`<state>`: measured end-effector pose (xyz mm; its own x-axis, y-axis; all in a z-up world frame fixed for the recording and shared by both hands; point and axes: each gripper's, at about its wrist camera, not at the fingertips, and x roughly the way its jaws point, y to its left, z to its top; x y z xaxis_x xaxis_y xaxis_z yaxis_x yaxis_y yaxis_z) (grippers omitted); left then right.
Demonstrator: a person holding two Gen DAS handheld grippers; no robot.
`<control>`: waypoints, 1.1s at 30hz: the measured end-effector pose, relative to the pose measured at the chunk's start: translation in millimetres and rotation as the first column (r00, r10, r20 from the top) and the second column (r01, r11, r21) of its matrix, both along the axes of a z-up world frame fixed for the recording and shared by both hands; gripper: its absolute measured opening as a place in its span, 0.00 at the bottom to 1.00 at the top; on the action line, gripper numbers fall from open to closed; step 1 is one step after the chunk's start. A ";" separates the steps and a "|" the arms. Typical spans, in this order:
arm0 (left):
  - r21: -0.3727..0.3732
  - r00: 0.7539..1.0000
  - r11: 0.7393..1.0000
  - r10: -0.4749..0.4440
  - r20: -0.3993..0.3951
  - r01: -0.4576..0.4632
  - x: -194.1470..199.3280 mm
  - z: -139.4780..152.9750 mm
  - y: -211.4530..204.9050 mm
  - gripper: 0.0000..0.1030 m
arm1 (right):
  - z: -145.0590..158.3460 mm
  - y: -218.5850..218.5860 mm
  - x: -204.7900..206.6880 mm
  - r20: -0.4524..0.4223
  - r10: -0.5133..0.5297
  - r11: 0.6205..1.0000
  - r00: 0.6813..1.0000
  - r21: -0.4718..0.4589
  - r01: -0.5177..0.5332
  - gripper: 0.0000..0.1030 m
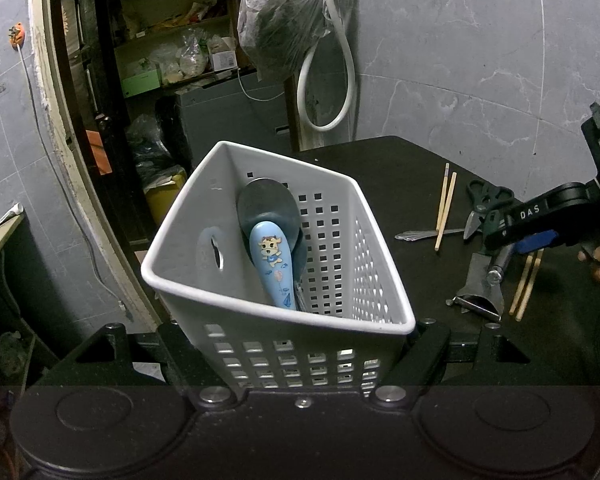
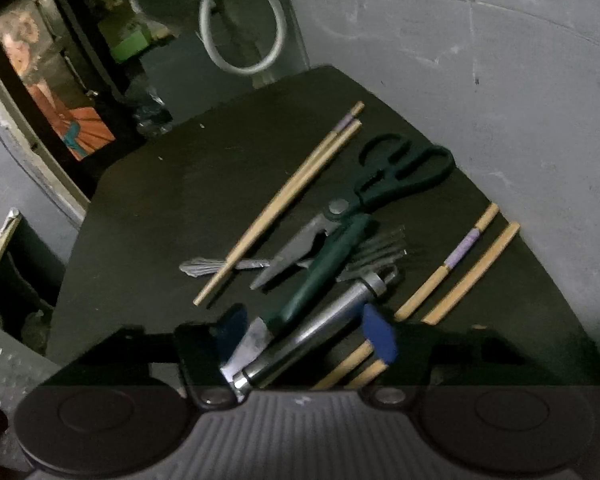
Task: Organize utensils
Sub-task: 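Move the right gripper to the utensils and grasp the metal-handled utensil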
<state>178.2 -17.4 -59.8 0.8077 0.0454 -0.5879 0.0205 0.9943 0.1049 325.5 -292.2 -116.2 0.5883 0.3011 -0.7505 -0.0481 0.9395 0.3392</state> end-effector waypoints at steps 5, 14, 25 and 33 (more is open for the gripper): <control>0.001 1.000 1.000 0.000 0.000 0.000 -0.2 0.0 -0.3 0.77 | 0.5 4.6 -2.1 0.003 0.008 1.000 1.000 -0.018 -0.008 0.53; 0.001 1.000 1.000 0.000 -0.001 0.000 0.0 -0.1 -0.6 0.77 | 0.9 26.0 -5.8 0.003 0.108 0.994 0.994 -0.026 -0.108 0.36; 0.002 1.000 1.000 0.000 -0.001 0.000 0.2 0.3 -1.8 0.77 | 8.0 61.9 -21.9 -0.028 0.319 0.937 0.947 -0.143 -0.319 0.22; 0.002 1.000 1.000 0.000 -0.001 0.000 0.0 0.2 -2.0 0.77 | 13.2 80.6 -14.1 -0.060 0.350 0.906 0.935 -0.231 -0.354 0.32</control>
